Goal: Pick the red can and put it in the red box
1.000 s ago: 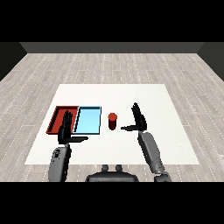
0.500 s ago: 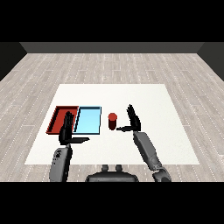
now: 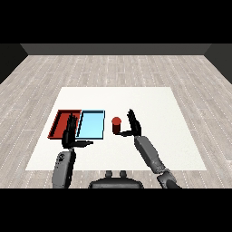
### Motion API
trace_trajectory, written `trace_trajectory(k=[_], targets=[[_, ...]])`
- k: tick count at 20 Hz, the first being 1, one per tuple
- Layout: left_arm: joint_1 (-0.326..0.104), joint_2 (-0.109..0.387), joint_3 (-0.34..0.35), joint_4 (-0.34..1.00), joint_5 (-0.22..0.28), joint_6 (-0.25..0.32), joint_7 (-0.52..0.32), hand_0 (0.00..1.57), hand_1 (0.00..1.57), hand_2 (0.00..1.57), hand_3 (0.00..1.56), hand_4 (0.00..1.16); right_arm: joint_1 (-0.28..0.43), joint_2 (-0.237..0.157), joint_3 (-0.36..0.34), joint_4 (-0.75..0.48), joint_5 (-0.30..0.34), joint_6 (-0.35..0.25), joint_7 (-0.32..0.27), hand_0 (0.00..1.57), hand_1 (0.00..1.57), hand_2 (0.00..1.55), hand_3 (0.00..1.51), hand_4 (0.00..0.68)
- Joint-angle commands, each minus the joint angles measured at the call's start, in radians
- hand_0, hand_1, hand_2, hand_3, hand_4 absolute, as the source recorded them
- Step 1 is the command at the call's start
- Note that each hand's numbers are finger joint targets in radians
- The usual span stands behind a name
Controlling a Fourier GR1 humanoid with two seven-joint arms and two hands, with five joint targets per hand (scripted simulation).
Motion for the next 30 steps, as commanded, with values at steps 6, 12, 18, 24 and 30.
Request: trace_trajectory(k=[6,12,18,24,30], targets=[[-0.037,0.020,0.014,0.025,0.009,-0.010,0.011,0.00,0.00,0.00,0.00,0.00,-0.116,0.001,0.019,0.185,-0.086,-0.004,-0.064,0.00,0.00,0.00,0.00,0.000],[0.025,0.018,0.010,-0.019,0.023,-0.026,0.009,0.00,0.00,0.00,0.00,0.00,-0.102,0.001,0.207,0.246,-0.261,-0.044,-0.175,0.00,0.00,0.00,0.00,0.000],[-0.016,0.006,-0.002,-0.018,0.004,0.005,0.038,0.00,0.00,0.00,0.00,0.00,-0.242,0.001,0.251,0.314,-0.355,-0.091,-0.141,0.00,0.00,0.00,0.00,0.000],[0.057,0.001,-0.029,-0.096,0.010,-0.017,0.038,0.00,0.00,0.00,0.00,0.00,-0.195,0.001,0.269,0.245,-0.382,-0.101,-0.135,0.00,0.00,0.00,0.00,0.000],[0.057,0.008,-0.018,-0.068,-0.003,-0.007,0.015,0.00,0.00,0.00,0.00,0.00,-0.260,0.001,0.393,0.313,-0.516,-0.081,-0.194,0.00,0.00,0.00,0.00,0.000]])
